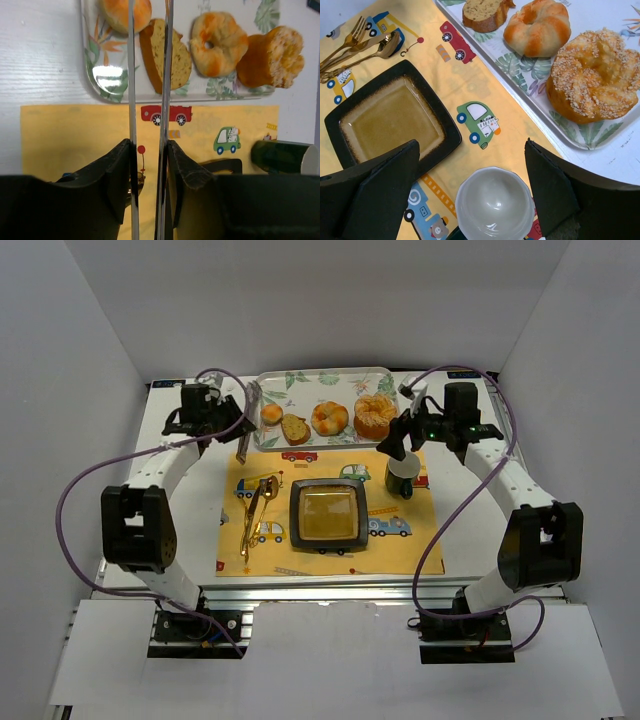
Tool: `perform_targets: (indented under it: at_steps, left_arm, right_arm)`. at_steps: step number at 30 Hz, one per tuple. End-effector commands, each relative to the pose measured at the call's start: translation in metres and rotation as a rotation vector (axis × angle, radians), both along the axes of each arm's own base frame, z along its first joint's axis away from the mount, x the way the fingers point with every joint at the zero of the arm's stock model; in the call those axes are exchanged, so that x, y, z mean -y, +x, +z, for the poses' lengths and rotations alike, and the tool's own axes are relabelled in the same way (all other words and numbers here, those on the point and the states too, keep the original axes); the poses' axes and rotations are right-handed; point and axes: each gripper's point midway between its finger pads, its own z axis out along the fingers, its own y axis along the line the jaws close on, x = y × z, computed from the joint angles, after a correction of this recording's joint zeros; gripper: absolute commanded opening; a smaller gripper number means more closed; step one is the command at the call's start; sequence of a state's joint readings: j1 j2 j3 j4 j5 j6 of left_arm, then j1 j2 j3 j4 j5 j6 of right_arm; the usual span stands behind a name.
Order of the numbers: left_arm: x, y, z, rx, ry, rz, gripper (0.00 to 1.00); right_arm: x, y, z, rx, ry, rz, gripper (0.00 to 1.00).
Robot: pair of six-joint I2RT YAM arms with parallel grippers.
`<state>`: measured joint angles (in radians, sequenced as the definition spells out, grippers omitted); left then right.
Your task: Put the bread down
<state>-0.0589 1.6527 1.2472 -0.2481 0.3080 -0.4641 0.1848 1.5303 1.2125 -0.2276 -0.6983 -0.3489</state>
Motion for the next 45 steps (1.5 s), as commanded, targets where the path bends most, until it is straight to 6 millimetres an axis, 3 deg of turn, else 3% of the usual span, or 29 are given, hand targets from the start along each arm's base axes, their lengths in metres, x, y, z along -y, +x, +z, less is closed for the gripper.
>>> perform_targets:
  at_steps: [1,11,20,33,45]
  left_arm:
    - [0.003,0.002,0.008,-0.031,0.010,-0.013,0.44]
    - [0.004,0.012,0.013,-0.033,0.032,-0.016,0.49]
    - [-0.004,0.018,-0.006,-0.090,0.076,0.019,0.55]
    - [0.006,0.042,-0.015,-0.102,0.054,-0.024,0.56]
    - [0.008,0.037,-0.025,-0.142,0.050,-0.037,0.58]
  right_arm:
    - [0.003,0.000,0.017,0.056,0.029,0.000,0.89]
    - [0.008,-0.002,0.014,0.043,0.039,-0.010,0.89]
    - [0.008,-0.002,0.013,0.036,0.049,-0.005,0.90]
    - [0.010,-0.003,0.012,0.034,0.050,-0.013,0.89]
    - [0.009,-0.002,0.012,0.030,0.059,-0.010,0.90]
